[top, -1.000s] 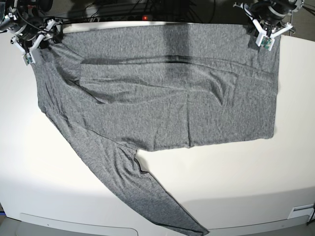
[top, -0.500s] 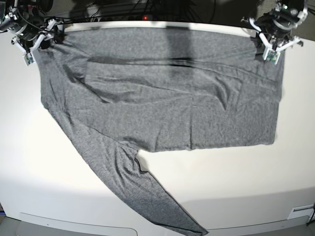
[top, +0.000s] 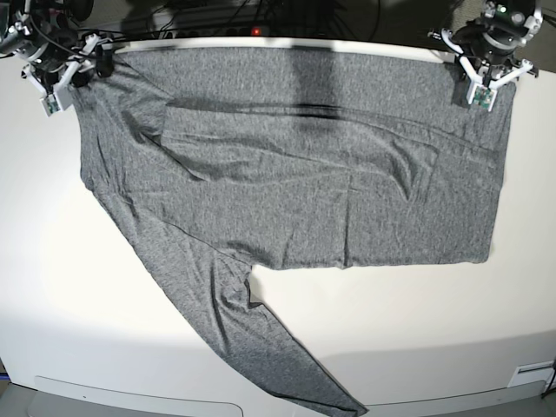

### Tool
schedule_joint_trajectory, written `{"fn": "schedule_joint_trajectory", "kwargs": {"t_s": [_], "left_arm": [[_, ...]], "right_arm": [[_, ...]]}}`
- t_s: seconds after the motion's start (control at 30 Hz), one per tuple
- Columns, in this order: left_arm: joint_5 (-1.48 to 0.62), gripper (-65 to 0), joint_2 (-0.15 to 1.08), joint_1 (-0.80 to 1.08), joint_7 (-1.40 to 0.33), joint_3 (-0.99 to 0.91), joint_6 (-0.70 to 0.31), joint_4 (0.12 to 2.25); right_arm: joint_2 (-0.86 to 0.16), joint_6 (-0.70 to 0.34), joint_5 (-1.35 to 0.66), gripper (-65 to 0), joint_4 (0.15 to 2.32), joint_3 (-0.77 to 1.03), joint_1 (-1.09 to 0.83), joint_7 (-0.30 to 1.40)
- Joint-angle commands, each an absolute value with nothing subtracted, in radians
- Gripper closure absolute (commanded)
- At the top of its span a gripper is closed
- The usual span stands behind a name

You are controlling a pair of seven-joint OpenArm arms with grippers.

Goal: Fold the T-shirt properly
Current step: 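Hold the edge with both grippers, smoothing the shirt flat, then open both grippers and move the left gripper toward the hem corner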

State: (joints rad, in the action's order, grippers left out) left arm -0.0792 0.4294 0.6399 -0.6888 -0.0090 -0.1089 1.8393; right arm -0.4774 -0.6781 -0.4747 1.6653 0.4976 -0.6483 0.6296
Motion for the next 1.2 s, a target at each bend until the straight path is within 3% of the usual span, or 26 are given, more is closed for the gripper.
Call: {"fn": "schedule_joint_trajectory", "kwargs": {"t_s": [0.0, 0.67, 0.9, 1.17], "left_arm": [[-0.079, -12.5, 0.435, 0.648, -0.716, -0.012, -0.112, 1.842], [-0.078, -12.5, 0.435, 0.643, -0.71, -0.012, -0.111, 1.987], [0.028, -12.5, 0.435, 0.642, -0.709, -0.012, -0.093, 2.025], [0.035, -12.5, 0.432, 0.643, -0.547, -0.012, -0.094, 2.025]], "right_arm": [[-0.496, -0.682, -0.484, -29.9, 1.68, 0.508, -0.651, 0.61], [-0.496, -0.68, -0.506, -29.9, 1.847, 0.508, -0.648, 0.637], [-0.496, -0.68, -0.51, -29.9, 1.859, 0.508, -0.648, 0.636], [-0.495, -0.678, -0.636, -29.9, 1.859, 0.508, -0.648, 0.622]]}}
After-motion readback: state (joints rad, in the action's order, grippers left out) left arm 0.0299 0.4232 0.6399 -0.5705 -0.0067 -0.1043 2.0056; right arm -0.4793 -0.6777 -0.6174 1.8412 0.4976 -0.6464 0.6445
